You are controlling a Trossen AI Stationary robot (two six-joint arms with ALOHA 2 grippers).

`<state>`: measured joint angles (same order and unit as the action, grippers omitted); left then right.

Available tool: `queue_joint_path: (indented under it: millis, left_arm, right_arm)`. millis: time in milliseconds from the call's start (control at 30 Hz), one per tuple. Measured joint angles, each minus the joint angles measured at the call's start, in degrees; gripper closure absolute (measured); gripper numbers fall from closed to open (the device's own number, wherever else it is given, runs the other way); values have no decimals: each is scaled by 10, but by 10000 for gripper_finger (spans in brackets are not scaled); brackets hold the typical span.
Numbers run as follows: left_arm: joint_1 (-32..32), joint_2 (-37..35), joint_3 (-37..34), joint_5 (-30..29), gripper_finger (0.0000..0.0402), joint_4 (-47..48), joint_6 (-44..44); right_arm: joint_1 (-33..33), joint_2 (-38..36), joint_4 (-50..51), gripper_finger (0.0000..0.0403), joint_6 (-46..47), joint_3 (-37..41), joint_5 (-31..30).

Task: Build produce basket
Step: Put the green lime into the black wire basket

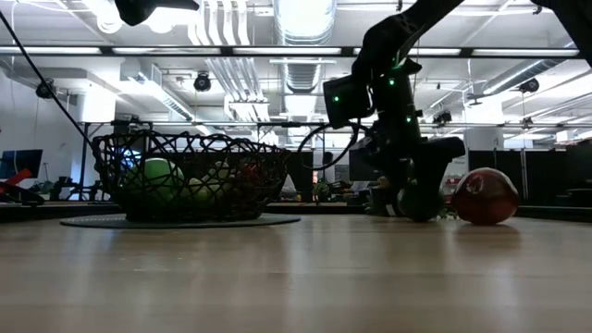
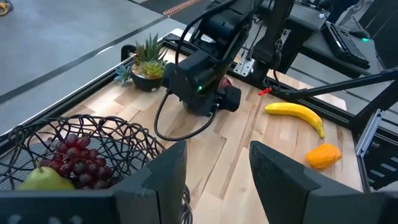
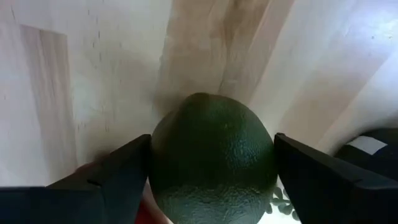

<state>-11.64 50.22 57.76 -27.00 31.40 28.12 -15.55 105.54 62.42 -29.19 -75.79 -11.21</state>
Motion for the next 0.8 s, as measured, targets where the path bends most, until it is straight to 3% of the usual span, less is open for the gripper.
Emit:
queue_joint_path:
  millis: [133,267,533,667,800]
  left_arm:
    - [0,0,0,0,243,0,0]
    - [0,0,0,0,243,0,0]
    - [0,-1,5,0,243,0,0]
    - [0,-1,11,0,243,-2,-1]
    - [0,-1,19,0,243,-15,-6]
  right_arm:
    - [1,9,0,134,7,-2,-4]
    - [0,0,-1,136,33,0,-13]
    - [10,-64,-24,136,190,-65,4]
    - [17,-101,-81,136,283,-106,35]
    - [27,-132,-211,136,377,-119,70]
